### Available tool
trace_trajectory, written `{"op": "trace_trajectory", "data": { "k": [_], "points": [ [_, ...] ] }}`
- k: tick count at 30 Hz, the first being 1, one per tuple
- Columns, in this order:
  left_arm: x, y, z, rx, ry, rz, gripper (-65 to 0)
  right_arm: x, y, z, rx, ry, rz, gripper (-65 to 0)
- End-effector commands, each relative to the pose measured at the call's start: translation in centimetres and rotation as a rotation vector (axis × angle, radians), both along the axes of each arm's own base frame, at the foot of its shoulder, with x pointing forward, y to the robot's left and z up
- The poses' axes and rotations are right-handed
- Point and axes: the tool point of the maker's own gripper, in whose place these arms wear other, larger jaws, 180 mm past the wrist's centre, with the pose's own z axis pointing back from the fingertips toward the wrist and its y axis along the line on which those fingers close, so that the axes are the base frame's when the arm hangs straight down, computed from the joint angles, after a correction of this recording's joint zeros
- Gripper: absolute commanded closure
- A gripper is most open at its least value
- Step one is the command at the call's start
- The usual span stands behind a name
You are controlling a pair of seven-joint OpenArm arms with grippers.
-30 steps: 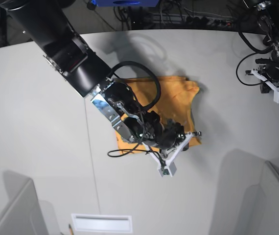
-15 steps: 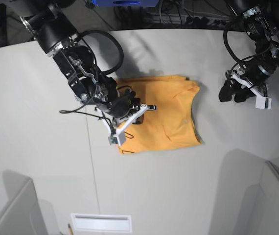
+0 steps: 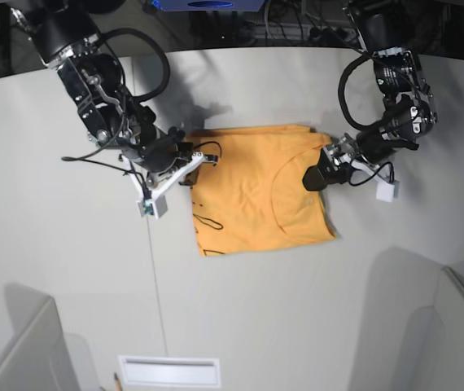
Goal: Fold the T-shirt properly
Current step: 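Grasp the folded shirt's edges with both grippers and rotate it, then push the folded shirt straight with the left gripper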
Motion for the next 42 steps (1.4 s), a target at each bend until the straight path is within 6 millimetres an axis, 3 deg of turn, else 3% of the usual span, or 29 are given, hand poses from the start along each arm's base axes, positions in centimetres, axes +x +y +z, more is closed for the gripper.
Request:
{"op": "trace_trajectory", "data": {
  "k": [1, 6, 12, 14, 24, 31, 35, 40, 42],
  "points": [
    [0.8, -0.2, 0.8, -0.011, -0.030, -0.010, -58.6, 0.7, -0.1, 1.3, 0.018, -0.045, -0.009, 0.0],
    [1.4, -1.9, -0.2, 0.043, -0.001, -0.089, -58.6, 1.1, -1.4, 2.0, 0.029, -0.062, -0.057, 0.0],
    [0.3, -0.8, -3.4, 0.171, 0.103, -0.115, -58.4, 1.4, -3.1, 2.3, 0.034, -0.068, -0.114, 0.0],
    [-0.2, -0.6, -4.4, 0.178, 0.136, -0.118, -55.0, 1.3, -3.5, 2.1, 0.021, -0.067, -0.114, 0.0],
    [-1.2, -0.1, -7.5, 0.311, 0.245, -0.198, -1.3, 1.3, -5.9, 1.9, 0.010, -0.110, -0.201, 0.0],
    [-1.5, -3.4, -8.1, 0.439, 0.235, -0.436, 0.0, 1.2, -8.0, 1.8, -0.001, -0.111, -0.260, 0.0],
    [-2.1, -4.2, -8.5, 0.569, 0.222, -0.595, 0.0, 0.8, -9.7, 1.8, -0.008, -0.107, -0.310, 0.0],
    [-1.2, -5.8, -7.5, 0.709, 0.138, -0.776, 0.0, -0.2, -13.9, 1.3, -0.037, -0.091, -0.433, 0.0],
    [-0.4, -7.5, -6.6, 0.758, 0.080, -0.861, 0.0, -0.7, -15.6, 1.1, -0.051, -0.087, -0.479, 0.0]
  ]
}}
